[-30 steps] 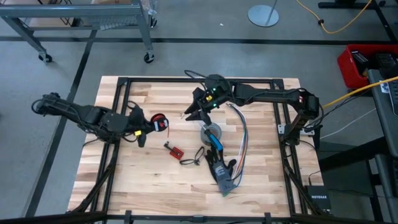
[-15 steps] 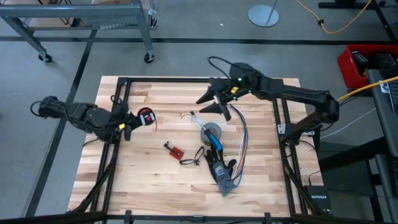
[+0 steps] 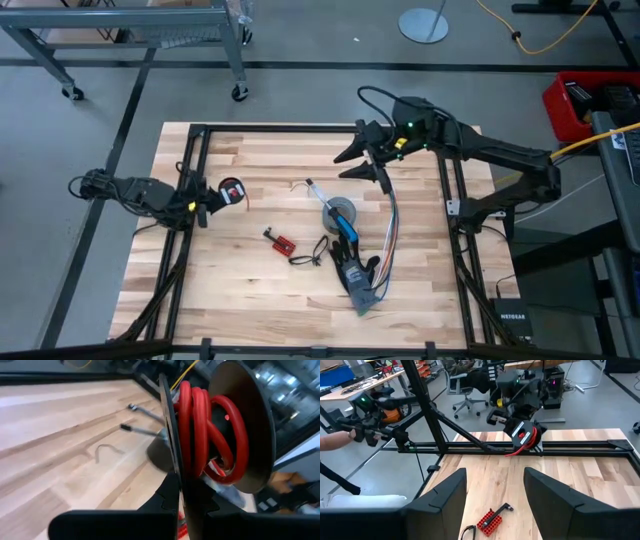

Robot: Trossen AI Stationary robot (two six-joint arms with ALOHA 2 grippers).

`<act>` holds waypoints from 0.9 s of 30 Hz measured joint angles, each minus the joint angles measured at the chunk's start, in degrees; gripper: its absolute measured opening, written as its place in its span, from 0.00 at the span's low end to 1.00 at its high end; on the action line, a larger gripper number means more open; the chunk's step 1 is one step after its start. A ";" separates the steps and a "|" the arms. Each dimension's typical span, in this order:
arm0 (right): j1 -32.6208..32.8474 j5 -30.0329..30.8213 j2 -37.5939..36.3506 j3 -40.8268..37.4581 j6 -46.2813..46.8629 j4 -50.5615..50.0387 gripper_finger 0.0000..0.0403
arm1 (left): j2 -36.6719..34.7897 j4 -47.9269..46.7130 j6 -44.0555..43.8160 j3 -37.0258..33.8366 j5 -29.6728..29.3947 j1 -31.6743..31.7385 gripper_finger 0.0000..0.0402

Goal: Coil cords
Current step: Coil the red wire around the spool

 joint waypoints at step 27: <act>0.00 6.05 -3.86 0.00 -0.01 10.99 0.50 | 1.75 33.02 -13.20 -17.12 1.63 0.04 0.00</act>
